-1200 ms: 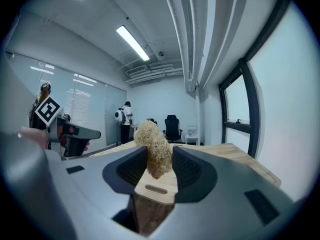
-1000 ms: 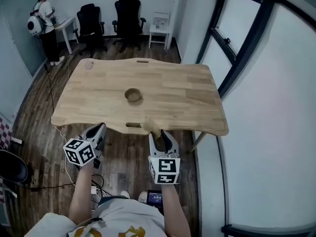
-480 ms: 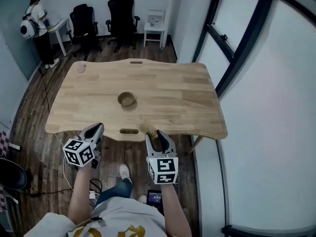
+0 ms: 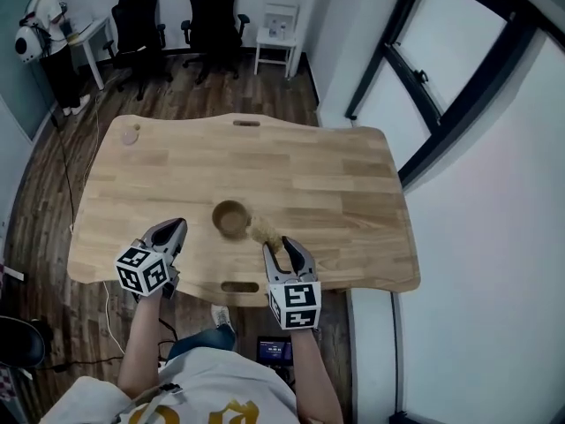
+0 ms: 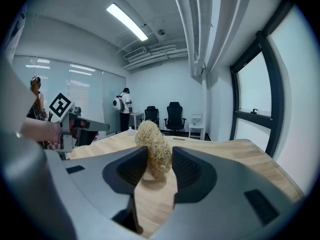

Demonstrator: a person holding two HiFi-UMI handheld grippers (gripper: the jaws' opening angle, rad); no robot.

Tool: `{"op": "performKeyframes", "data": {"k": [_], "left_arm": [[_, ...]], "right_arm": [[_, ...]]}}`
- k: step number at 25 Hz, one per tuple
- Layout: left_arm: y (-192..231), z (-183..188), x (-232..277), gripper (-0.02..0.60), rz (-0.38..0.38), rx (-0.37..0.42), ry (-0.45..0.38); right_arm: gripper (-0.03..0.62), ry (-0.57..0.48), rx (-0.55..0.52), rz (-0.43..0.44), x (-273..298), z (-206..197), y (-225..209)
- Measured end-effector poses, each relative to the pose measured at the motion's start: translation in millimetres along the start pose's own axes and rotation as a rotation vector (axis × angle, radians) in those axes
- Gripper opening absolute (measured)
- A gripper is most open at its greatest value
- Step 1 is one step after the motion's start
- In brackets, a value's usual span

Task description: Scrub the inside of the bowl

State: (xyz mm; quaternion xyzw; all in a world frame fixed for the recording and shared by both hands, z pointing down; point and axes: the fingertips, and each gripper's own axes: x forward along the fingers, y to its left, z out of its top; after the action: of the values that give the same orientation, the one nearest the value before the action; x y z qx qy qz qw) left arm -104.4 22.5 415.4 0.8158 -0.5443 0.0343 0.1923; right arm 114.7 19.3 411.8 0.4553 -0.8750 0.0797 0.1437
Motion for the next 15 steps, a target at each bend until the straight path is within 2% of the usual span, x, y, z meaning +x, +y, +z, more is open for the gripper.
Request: {"op": "performKeyframes", "data": {"k": [4, 8, 15], "left_arm": [[49, 22, 44, 0.000, -0.028, 0.003, 0.004], [77, 22, 81, 0.000, -0.075, -0.008, 0.028], [98, -14, 126, 0.000, -0.110, -0.019, 0.121]], "right_arm": [[0.152, 0.026, 0.080, 0.003, 69, 10, -13], [0.150, 0.069, 0.118, -0.022, 114, 4, -25], [0.149, 0.153, 0.020, -0.057, 143, -16, -29]]}}
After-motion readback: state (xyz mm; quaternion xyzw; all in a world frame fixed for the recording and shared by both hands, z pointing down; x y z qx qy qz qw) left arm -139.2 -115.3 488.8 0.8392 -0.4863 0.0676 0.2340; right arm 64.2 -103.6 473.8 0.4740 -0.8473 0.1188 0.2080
